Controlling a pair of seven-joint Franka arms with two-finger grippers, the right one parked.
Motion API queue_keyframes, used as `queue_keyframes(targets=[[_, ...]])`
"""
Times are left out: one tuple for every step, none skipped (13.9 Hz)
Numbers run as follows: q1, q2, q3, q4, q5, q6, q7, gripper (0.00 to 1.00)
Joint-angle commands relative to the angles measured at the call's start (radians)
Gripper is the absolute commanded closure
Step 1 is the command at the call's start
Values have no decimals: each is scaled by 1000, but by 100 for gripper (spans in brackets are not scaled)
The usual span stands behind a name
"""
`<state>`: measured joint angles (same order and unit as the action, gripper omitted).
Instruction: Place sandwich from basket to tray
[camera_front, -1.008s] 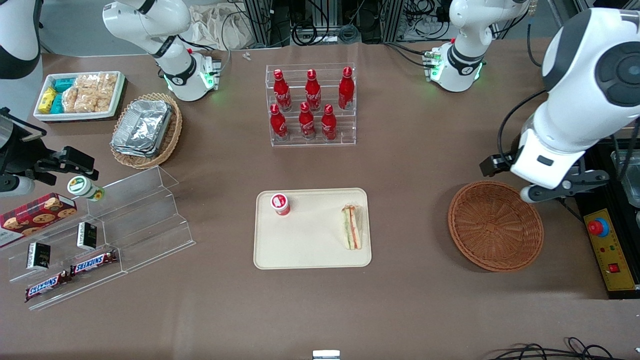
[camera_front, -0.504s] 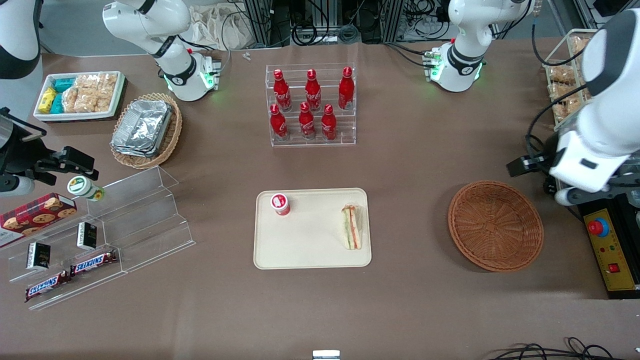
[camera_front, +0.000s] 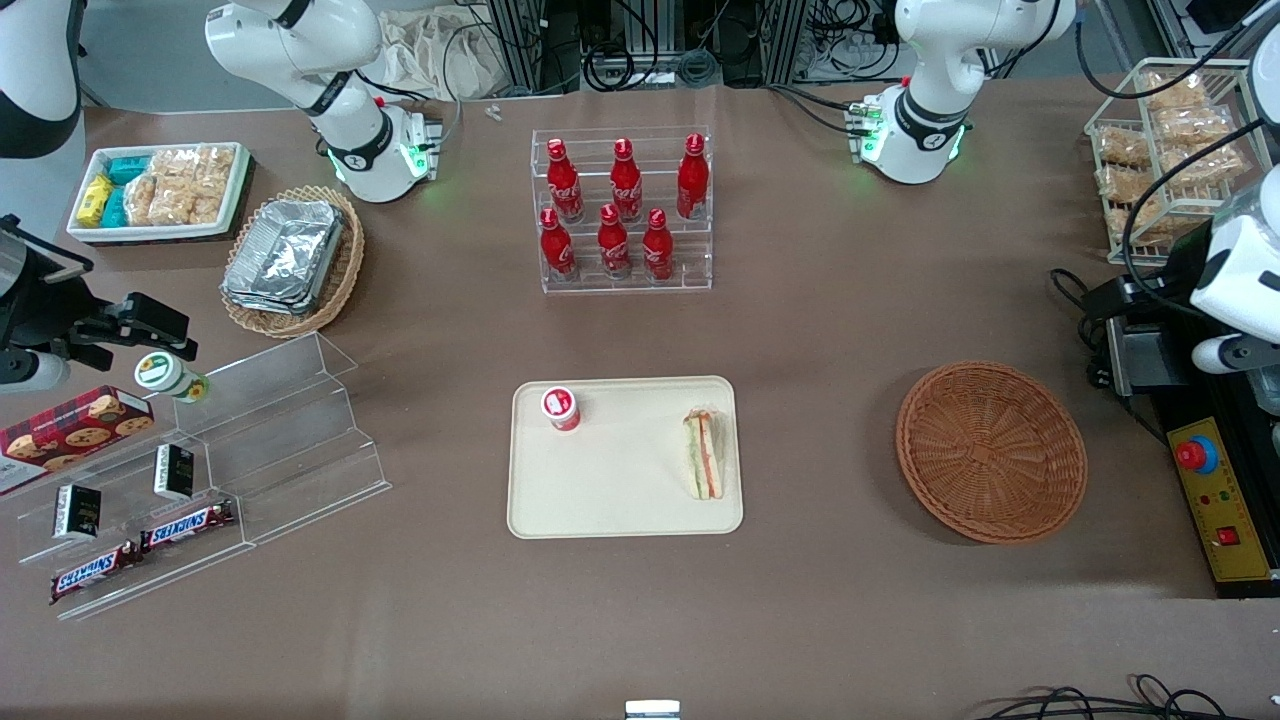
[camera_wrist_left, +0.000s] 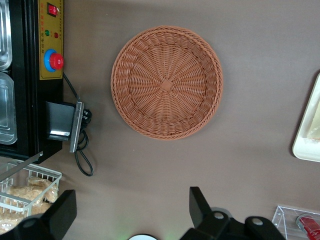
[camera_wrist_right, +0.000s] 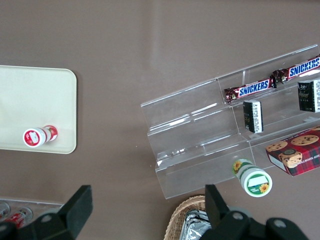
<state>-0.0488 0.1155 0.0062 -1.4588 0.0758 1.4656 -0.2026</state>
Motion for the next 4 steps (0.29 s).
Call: queue_keyframes(targets=[[71, -19, -47, -23, -42, 27, 29, 0], [81, -14, -57, -17, -42, 27, 29, 0], [81, -8, -58, -15, -42, 27, 29, 0], [81, -5, -57, -15, -45, 27, 29, 0]])
